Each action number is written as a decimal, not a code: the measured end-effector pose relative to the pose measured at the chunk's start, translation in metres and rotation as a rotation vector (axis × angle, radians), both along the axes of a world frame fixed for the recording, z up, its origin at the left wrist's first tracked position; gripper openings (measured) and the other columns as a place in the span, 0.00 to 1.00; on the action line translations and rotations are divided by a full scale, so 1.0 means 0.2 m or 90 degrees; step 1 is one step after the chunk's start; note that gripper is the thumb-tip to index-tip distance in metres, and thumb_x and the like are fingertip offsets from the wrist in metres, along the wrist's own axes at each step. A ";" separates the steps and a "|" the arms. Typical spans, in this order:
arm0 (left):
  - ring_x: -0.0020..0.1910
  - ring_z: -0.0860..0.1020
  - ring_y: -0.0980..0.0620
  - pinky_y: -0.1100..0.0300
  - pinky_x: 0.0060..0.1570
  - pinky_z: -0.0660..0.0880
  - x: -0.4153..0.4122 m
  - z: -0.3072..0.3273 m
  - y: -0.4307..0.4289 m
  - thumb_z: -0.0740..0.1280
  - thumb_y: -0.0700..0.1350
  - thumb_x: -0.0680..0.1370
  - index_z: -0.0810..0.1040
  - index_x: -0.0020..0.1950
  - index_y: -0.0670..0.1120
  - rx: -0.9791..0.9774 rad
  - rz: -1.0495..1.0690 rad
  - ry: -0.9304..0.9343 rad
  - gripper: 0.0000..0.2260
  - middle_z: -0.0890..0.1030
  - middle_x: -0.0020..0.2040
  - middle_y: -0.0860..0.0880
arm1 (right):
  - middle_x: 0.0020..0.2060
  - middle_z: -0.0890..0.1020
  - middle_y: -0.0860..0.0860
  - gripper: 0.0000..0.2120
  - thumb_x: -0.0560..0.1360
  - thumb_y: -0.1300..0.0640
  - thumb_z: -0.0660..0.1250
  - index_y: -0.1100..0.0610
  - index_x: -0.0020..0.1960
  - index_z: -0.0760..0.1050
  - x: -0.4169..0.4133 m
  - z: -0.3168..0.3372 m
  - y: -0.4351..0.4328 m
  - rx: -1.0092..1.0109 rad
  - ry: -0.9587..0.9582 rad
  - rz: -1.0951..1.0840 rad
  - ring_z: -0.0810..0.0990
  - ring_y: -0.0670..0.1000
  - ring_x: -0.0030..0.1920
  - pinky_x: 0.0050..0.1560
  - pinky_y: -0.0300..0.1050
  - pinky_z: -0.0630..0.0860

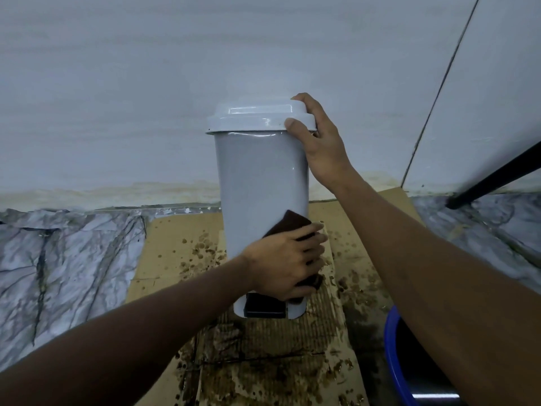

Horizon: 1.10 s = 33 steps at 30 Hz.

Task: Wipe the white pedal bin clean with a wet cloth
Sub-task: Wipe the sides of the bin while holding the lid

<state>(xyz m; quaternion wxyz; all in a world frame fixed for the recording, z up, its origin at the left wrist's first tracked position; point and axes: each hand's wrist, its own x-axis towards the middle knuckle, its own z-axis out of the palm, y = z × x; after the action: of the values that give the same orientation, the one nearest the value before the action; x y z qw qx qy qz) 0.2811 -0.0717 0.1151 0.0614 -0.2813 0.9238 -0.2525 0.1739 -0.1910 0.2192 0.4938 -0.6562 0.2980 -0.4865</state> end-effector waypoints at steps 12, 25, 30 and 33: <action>0.84 0.44 0.39 0.42 0.81 0.41 -0.33 -0.13 0.04 0.65 0.45 0.80 0.54 0.85 0.44 -0.258 0.558 0.551 0.35 0.46 0.85 0.42 | 0.54 0.78 0.39 0.16 0.77 0.47 0.68 0.46 0.63 0.73 0.05 0.02 0.04 -0.025 0.031 -0.023 0.79 0.45 0.48 0.50 0.38 0.76; 0.81 0.33 0.38 0.42 0.75 0.25 -0.18 -0.08 0.17 0.50 0.56 0.86 0.58 0.83 0.42 -0.050 0.373 0.100 0.28 0.46 0.84 0.38 | 0.62 0.78 0.52 0.18 0.78 0.52 0.71 0.51 0.67 0.73 0.02 0.02 0.04 -0.004 0.008 -0.007 0.80 0.51 0.57 0.60 0.48 0.79; 0.84 0.47 0.41 0.44 0.80 0.36 0.01 0.01 0.22 0.56 0.61 0.85 0.73 0.76 0.47 0.009 0.219 0.044 0.26 0.57 0.83 0.41 | 0.56 0.76 0.41 0.18 0.77 0.48 0.72 0.49 0.64 0.74 0.07 -0.01 0.08 -0.052 0.017 -0.026 0.77 0.46 0.58 0.59 0.44 0.78; 0.83 0.49 0.41 0.45 0.81 0.38 0.05 0.03 0.29 0.57 0.61 0.84 0.74 0.75 0.47 -0.018 0.253 0.075 0.26 0.58 0.83 0.42 | 0.56 0.75 0.41 0.18 0.76 0.45 0.71 0.48 0.63 0.74 0.13 0.01 0.10 -0.099 0.061 -0.046 0.74 0.49 0.61 0.62 0.53 0.76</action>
<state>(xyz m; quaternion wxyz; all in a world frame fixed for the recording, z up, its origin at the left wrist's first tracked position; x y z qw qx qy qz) 0.2917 -0.0136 0.1211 0.0523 -0.4732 0.8483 -0.2316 0.2003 -0.1708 0.2208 0.4088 -0.7039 0.3060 -0.4937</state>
